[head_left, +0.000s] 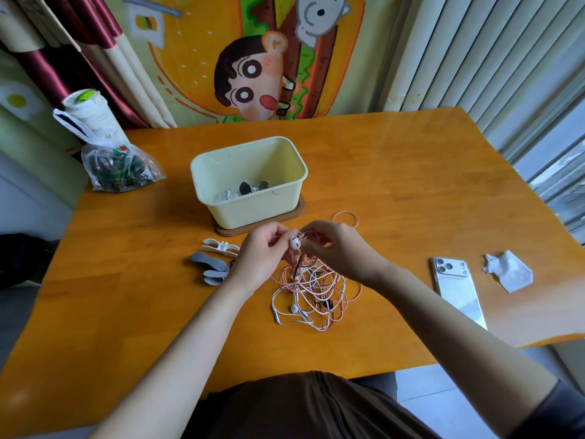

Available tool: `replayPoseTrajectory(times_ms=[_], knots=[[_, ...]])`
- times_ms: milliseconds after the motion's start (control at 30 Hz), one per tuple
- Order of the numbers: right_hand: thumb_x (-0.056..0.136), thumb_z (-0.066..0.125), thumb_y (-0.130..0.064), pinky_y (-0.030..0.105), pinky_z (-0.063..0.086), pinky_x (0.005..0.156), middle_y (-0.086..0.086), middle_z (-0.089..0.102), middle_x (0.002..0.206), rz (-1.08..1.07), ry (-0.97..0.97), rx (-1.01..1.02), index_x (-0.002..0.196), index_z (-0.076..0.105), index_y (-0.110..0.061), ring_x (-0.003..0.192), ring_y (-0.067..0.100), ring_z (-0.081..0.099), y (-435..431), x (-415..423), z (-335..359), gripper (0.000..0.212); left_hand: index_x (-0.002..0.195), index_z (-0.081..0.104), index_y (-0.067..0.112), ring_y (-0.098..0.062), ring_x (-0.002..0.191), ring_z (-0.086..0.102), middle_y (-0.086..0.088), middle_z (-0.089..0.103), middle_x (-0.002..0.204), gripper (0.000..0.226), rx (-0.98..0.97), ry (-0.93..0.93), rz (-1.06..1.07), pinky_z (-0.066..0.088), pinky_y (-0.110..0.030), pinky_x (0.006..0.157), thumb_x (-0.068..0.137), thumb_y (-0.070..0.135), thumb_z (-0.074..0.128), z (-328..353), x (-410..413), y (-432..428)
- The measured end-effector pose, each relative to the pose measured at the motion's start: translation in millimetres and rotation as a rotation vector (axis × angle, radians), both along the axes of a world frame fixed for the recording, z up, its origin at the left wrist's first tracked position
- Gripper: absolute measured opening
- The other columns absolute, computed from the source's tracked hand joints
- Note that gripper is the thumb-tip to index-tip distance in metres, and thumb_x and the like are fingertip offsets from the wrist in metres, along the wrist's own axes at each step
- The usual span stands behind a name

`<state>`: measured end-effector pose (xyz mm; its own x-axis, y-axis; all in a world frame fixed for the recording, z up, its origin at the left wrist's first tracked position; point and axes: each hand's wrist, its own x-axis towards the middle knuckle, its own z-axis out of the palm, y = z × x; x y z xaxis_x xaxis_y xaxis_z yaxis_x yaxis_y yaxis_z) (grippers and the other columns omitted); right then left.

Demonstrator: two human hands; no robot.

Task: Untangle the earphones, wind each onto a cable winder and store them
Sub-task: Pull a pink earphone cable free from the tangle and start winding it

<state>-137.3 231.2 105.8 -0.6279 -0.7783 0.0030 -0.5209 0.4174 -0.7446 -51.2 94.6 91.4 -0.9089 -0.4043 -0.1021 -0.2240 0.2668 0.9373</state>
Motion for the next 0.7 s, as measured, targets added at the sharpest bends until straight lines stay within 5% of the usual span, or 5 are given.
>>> replayPoseTrajectory(times_ms=[100, 200, 300, 567, 700], knots=[[0.093, 0.057, -0.025, 0.029, 0.049, 0.064, 0.003, 0.066, 0.075, -0.044, -0.037, 0.013, 0.089, 0.063, -0.008, 0.070, 0.019, 0.062, 0, 0, 0, 0.018, 0.086, 0.063, 0.011, 0.006, 0.068, 0.061, 0.004, 0.066, 0.076, 0.017, 0.004, 0.004, 0.009, 0.047, -0.009, 0.069, 0.097, 0.019, 0.053, -1, -1, 3], [0.095, 0.052, -0.019, 0.033, 0.048, 0.062, 0.005, 0.065, 0.072, -0.088, -0.061, 0.022, 0.086, 0.061, -0.005, 0.070, 0.024, 0.064, -2, -1, 1, 0.019, 0.086, 0.065, 0.013, -0.010, 0.075, 0.064, -0.001, 0.067, 0.079, 0.024, 0.418, -0.004, 0.001, 0.051, -0.030, 0.079, 0.100, 0.022, 0.046, 5, 1, 6], [0.094, 0.053, -0.018, 0.021, 0.041, 0.053, -0.005, 0.060, 0.065, -0.092, -0.026, 0.026, 0.084, 0.060, -0.008, 0.062, 0.016, 0.060, -1, -3, 3, 0.016, 0.091, 0.065, 0.011, -0.015, 0.077, 0.062, -0.004, 0.067, 0.084, 0.023, 0.651, 0.017, -0.087, 0.052, -0.029, 0.074, 0.091, 0.028, 0.051, 8, 3, 4], [0.093, 0.057, -0.011, 0.013, 0.052, 0.058, 0.000, 0.067, 0.073, -0.031, -0.115, -0.094, 0.106, 0.059, -0.011, 0.063, 0.005, 0.068, 4, -4, 14, 0.013, 0.096, 0.059, 0.007, -0.017, 0.087, 0.065, -0.002, 0.069, 0.085, 0.012, 0.483, 0.030, -0.026, 0.052, -0.039, 0.089, 0.090, 0.017, 0.058, 3, 6, 1], [0.092, 0.058, -0.014, 0.020, 0.056, 0.057, 0.003, 0.070, 0.076, -0.092, -0.112, -0.151, 0.103, 0.060, -0.014, 0.060, 0.006, 0.068, 5, 2, 15, 0.011, 0.090, 0.057, 0.008, -0.007, 0.072, 0.066, 0.004, 0.070, 0.071, 0.004, 0.329, 0.063, -0.022, 0.054, -0.021, 0.074, 0.093, 0.009, 0.056, 3, 5, 3]])
